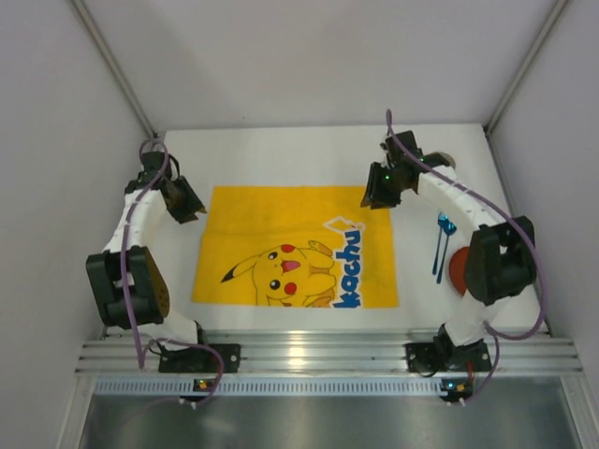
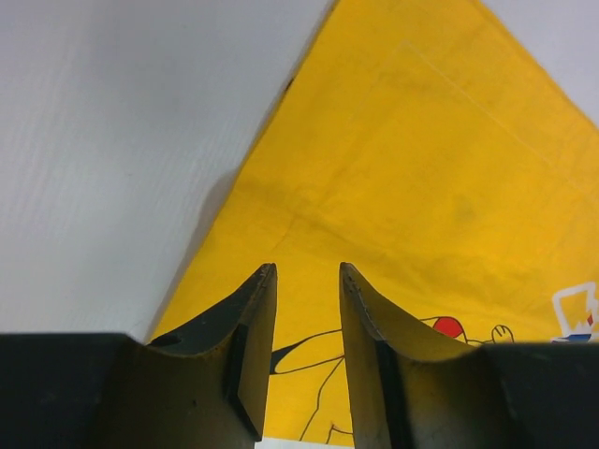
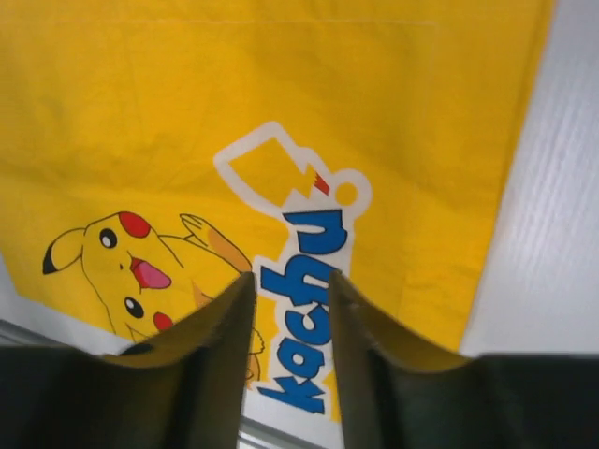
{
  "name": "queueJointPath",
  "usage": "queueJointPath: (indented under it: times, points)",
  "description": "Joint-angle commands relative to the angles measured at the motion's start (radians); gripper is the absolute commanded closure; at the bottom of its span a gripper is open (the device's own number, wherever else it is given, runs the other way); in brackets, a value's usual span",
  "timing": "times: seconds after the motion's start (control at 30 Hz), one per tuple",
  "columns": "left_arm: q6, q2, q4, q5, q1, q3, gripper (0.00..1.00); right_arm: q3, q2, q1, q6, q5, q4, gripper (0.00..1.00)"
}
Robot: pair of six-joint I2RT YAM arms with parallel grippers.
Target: Set the dinner table for one person
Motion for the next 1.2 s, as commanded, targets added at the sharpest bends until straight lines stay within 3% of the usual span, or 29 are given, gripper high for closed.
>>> queueJointPath:
  times: [0.0, 0.07, 0.17, 0.37, 0.63, 1.1, 1.17]
  points:
    - [-0.061, 0.053, 0.057, 0.030, -0.058, 0.016, 0.62, 0.046, 0.157, 0.011, 0.024, -0.103, 0.079, 0.71]
    - [-0.086, 0.092, 0.066, 0.028, -0.080, 0.028, 0.62, 0.096, 0.219, 0.011, 0.018, -0.109, 0.079, 0.88]
    - [-0.110, 0.170, 0.080, 0.035, -0.117, 0.108, 0.63, 0.164, 0.332, 0.008, -0.010, -0.104, 0.053, 1.00]
    - [-0.144, 0.397, 0.060, 0.007, -0.181, 0.275, 0.66, 0.232, 0.425, 0.002, -0.023, -0.104, 0.031, 1.00]
    - [-0.176, 0.566, 0.045, -0.005, -0.226, 0.338, 0.66, 0.411, 0.584, -0.021, 0.016, -0.115, -0.032, 1.00]
    - [-0.135, 0.746, -0.078, -0.018, -0.226, 0.651, 0.67, 0.641, 0.701, -0.069, 0.032, -0.139, -0.089, 1.00]
    - [-0.147, 0.719, -0.080, -0.014, -0.226, 0.651, 0.67, 0.666, 0.681, -0.069, 0.018, -0.167, -0.084, 0.94]
